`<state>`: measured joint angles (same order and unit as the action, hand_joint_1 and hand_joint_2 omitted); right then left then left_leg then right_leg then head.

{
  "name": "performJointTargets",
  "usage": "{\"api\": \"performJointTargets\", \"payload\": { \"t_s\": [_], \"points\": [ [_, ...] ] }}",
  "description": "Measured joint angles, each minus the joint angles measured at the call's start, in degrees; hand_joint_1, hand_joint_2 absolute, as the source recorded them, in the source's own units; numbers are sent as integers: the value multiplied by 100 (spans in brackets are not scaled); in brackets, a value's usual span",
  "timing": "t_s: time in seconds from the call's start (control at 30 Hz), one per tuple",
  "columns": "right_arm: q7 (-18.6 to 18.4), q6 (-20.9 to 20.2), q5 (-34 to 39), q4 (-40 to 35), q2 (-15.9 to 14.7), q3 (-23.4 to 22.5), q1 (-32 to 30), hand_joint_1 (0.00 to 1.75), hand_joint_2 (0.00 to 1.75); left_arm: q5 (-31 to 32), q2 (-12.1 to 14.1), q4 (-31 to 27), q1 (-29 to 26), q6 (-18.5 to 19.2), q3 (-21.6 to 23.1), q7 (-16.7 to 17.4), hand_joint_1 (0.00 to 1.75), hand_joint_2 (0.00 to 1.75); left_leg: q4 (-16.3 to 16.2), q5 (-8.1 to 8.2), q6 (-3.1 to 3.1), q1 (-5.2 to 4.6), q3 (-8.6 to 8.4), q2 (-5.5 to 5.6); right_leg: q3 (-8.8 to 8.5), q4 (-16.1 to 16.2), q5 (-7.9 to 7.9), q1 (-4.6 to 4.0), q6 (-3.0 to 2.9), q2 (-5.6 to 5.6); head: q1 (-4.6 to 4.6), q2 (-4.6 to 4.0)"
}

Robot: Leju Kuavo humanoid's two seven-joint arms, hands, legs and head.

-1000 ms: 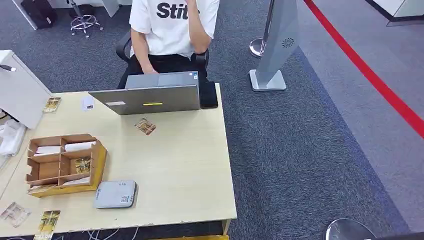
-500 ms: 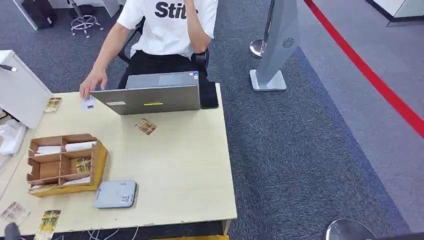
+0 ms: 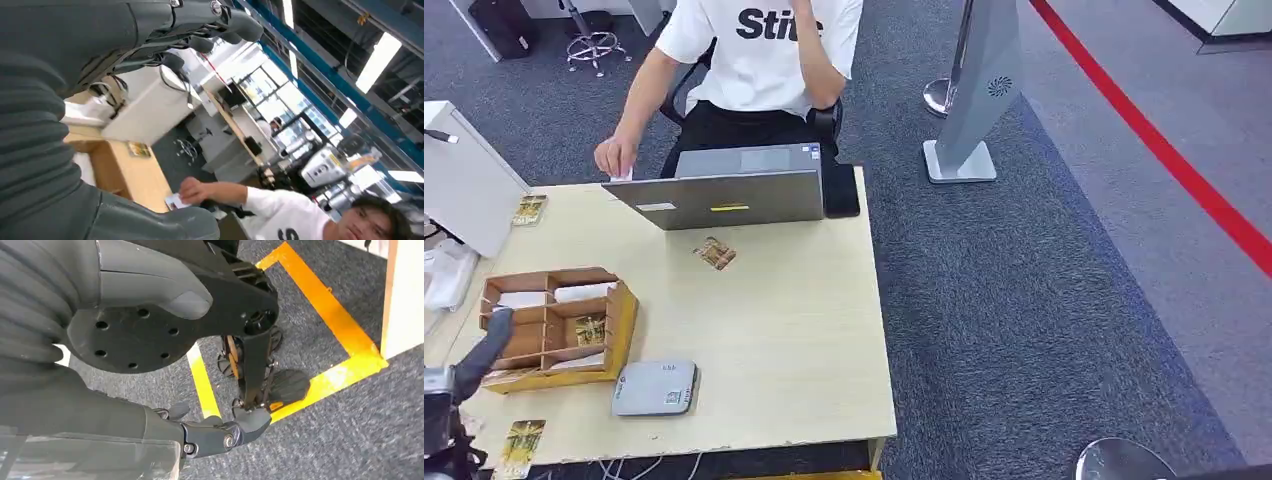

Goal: Pass the card to the sensor for recognition and then transmit it.

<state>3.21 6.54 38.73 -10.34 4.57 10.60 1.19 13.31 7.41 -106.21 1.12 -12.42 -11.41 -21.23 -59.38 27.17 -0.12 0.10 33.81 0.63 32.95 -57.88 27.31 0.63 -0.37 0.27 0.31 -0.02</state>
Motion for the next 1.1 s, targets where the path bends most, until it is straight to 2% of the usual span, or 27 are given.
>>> {"api": "performJointTargets", "payload": {
  "t_s": [0.13,0.23,0.27,0.3,0.33,0.47,0.6,0.67,0.8,0.9,1.1],
  "points": [
    [0,-31,0,0,0,74,-9,0,175,-75,293,298,339,90,85,53,0,175,-1,0,0,-2,-2,-13,5,0,-4,0,-3,17,0,0],
    [0,-39,0,0,0,105,-9,0,175,-83,378,375,408,101,116,57,0,175,-1,1,1,-2,0,-13,5,2,-3,0,-2,19,2,2],
    [0,-39,0,0,0,107,-8,0,175,-94,406,399,426,134,129,79,0,0,-1,2,1,-2,0,-13,6,4,-2,0,-1,18,0,0],
    [2,-39,-6,0,0,109,-8,0,175,-123,452,425,457,195,142,158,0,0,-2,2,2,-3,1,-13,7,5,-1,1,0,17,2,0],
    [7,-44,-24,0,0,114,-8,0,175,-151,496,488,535,274,155,270,0,175,-2,2,2,-3,4,-11,11,6,-1,0,0,15,2,0],
    [4,-63,-105,0,0,155,9,0,175,140,877,978,1227,302,188,606,0,175,-2,-1,-1,1,10,-10,17,3,-5,-1,-4,10,-2,0],
    [-66,-77,-210,0,-7,221,11,0,175,1343,1406,1717,2145,123,315,1144,0,175,-2,-15,-20,9,11,-15,26,-2,-20,-9,-23,17,4,0],
    [-135,-101,-262,2,-22,254,12,0,175,2221,1712,2198,2668,107,469,1470,0,175,-2,-19,-23,13,13,-17,27,-3,-23,-12,-21,21,4,0],
    [-216,-127,-317,2,-50,313,15,0,175,3127,2176,3029,3473,182,819,1733,0,175,-2,-19,-24,13,14,-30,31,-5,-26,-13,-24,34,4,0],
    [-335,-197,-343,2,-83,367,15,0,175,3373,2349,3474,3829,173,990,1810,0,175,-2,-19,-24,12,14,-38,33,-5,-26,-12,-24,40,0,0],
    [-426,-300,-393,2,-162,398,27,0,175,3661,2408,3928,4092,166,1309,1915,0,175,-2,-18,-23,11,19,-39,33,-4,-26,-11,-23,39,2,0]
  ]
}}
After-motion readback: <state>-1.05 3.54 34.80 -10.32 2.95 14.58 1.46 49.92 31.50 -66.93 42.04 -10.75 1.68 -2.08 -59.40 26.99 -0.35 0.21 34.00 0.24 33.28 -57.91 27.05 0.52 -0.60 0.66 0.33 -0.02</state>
